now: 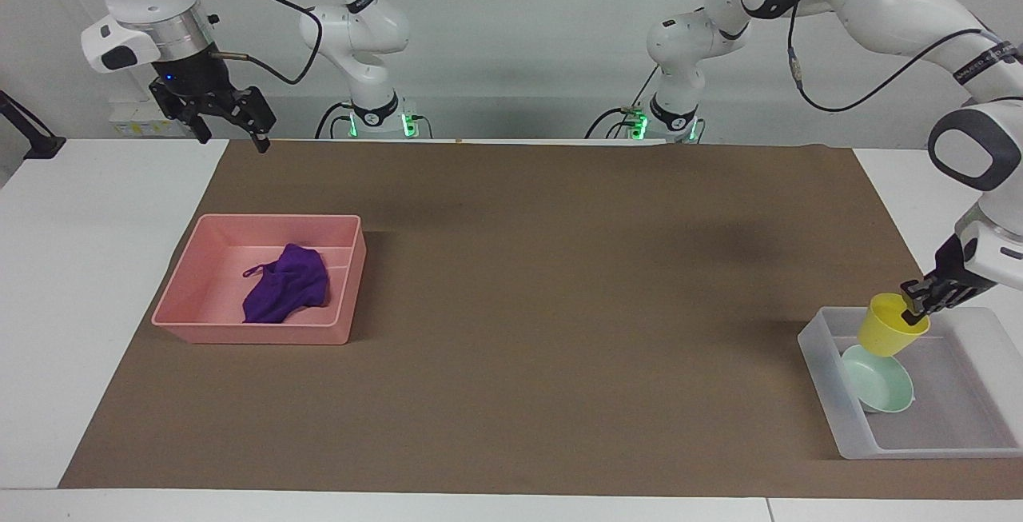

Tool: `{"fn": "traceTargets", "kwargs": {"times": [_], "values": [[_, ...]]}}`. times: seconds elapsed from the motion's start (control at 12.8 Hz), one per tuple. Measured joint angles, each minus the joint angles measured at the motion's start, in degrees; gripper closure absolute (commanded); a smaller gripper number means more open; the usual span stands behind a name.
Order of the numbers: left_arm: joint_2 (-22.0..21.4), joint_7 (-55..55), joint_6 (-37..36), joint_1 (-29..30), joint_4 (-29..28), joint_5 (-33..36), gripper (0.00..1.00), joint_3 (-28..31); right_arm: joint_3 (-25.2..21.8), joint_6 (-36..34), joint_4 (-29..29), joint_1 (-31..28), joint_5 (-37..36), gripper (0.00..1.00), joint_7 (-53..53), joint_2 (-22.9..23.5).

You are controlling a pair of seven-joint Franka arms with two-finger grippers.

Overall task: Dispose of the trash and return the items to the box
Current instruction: 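Carry the yellow cup into the clear bin with the left gripper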

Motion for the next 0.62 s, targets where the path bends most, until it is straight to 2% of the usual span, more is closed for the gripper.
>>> {"fn": "traceTargets", "kwargs": {"times": [0.23,0.54,0.62], "values": [[2.1,0.0,2.4,0.2,0.6,0.0,1.0,0.0,0.0,0.0,0.0,0.1,0.0,0.0,0.0,0.0],[2.8,0.0,7.4,0.2,-2.1,0.0,1.0,0.0,-0.1,0.0,0.0,0.1,0.0,0.0,0.0,0.0],[2.8,0.0,8.2,0.3,-3.2,0.0,0.67,0.0,-0.1,0.0,0.0,0.1,0.0,0.0,0.0,0.0]]}}
